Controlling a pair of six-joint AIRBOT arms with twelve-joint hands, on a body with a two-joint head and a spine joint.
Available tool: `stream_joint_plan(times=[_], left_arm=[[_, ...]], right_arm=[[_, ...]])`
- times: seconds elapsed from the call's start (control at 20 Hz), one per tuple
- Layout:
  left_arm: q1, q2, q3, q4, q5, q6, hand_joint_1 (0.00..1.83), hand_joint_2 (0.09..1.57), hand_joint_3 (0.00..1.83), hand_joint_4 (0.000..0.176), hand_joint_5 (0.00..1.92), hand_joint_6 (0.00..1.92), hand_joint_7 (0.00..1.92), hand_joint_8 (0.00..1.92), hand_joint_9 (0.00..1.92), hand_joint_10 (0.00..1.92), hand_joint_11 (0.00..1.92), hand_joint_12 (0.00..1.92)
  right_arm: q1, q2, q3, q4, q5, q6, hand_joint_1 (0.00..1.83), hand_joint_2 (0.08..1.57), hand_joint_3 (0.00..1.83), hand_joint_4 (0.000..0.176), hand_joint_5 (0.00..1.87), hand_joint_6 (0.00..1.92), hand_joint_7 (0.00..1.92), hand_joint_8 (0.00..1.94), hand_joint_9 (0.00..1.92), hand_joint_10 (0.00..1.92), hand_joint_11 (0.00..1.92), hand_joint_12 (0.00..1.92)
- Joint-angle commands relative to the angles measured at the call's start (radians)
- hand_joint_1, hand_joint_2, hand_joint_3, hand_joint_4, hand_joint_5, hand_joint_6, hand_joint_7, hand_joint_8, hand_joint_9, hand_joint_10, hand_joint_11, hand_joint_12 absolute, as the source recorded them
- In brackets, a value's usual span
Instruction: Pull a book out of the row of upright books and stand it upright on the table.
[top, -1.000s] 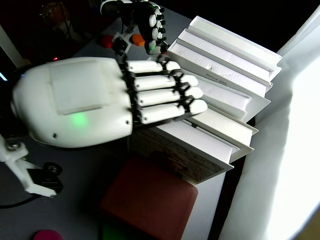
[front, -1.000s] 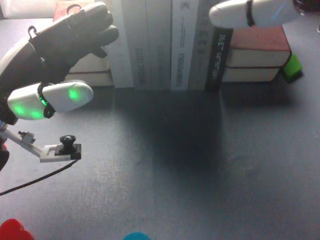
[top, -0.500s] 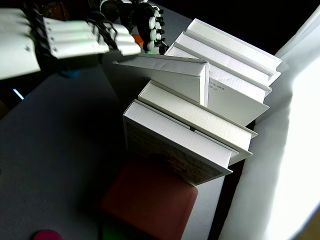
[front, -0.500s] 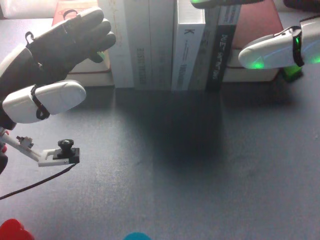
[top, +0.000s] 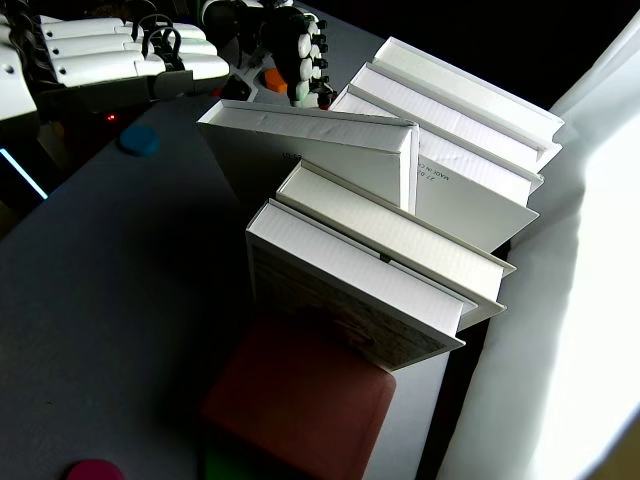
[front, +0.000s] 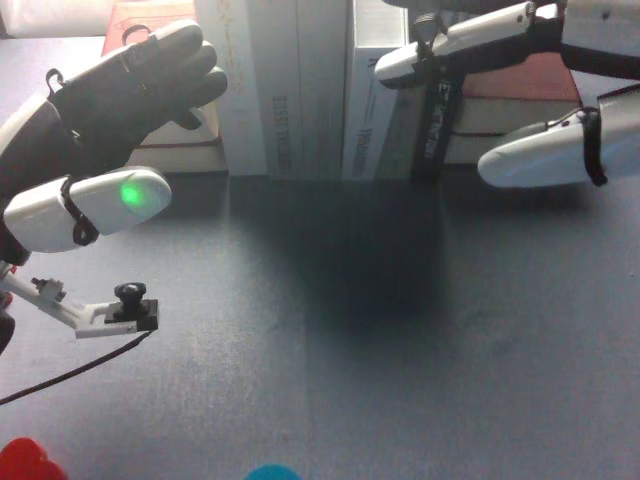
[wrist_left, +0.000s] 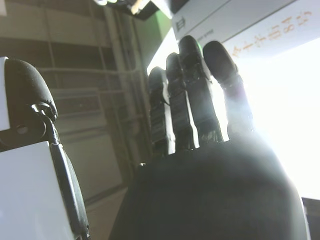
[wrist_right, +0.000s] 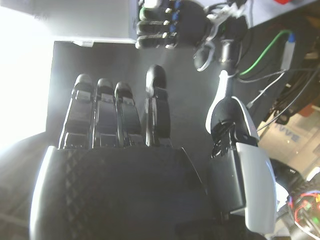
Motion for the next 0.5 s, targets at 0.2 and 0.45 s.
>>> stream_joint_plan(times=[0.2,0.45], left_arm=[[-0.005,-0.006,0.002,-0.024,-0.115,-0.011,0.96,0.85,0.00,0.000,0.47,0.01,0.48,0.01,0.54,0.03,0.03,1.62],[-0.006,-0.006,0.008,-0.022,-0.112,-0.011,0.98,0.83,0.00,0.021,0.47,0.00,0.44,0.00,0.52,0.03,0.00,1.60]], right_arm=[[0.073,-0.019,0.020,0.094,0.090,-0.012,0.95,1.00,0.00,0.079,0.21,0.00,0.00,0.00,0.00,0.00,0.00,0.18],[0.183,-0.046,0.024,-0.014,0.099,0.005,1.11,0.98,0.00,0.000,0.00,0.00,0.00,0.00,0.00,0.00,0.00,0.00]])
